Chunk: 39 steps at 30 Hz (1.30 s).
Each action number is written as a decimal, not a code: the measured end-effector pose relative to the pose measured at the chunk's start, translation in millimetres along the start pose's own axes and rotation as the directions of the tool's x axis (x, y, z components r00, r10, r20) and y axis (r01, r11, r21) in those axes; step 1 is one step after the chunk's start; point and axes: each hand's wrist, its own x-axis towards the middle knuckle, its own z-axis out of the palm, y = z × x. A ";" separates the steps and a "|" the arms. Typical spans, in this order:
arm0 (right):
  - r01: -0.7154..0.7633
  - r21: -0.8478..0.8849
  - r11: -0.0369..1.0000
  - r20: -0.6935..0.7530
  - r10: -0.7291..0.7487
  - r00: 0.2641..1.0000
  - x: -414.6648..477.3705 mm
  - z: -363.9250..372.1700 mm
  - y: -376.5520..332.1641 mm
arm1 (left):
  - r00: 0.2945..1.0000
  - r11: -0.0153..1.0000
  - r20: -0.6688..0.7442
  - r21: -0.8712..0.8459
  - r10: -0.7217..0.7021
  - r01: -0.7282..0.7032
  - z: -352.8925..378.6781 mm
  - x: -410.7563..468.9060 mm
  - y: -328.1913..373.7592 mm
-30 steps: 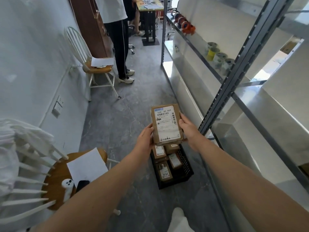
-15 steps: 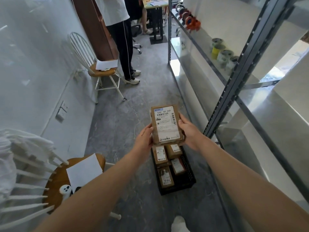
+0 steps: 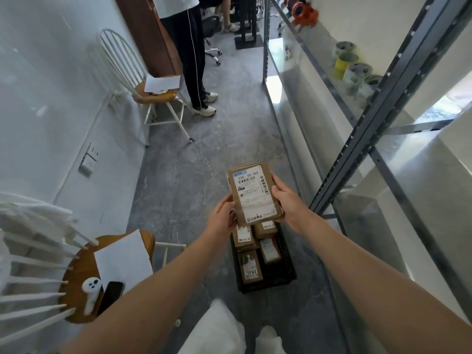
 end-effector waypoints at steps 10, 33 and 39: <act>-0.122 -0.087 0.989 -0.177 0.106 0.979 60.9 3.9 19.5 | 0.979 0.981 0.066 0.031 -0.193 0.191 -3.0 71.1 -15.2; -0.398 -0.125 0.909 -0.257 0.357 0.898 175.0 33.6 120.6 | 0.859 0.853 -0.024 0.105 -0.512 0.511 -65.7 210.5 -73.4; -0.439 -0.114 0.891 -0.211 0.410 0.887 215.9 -15.1 186.7 | 0.857 0.858 -0.082 0.038 -0.509 0.513 -55.3 239.4 -146.1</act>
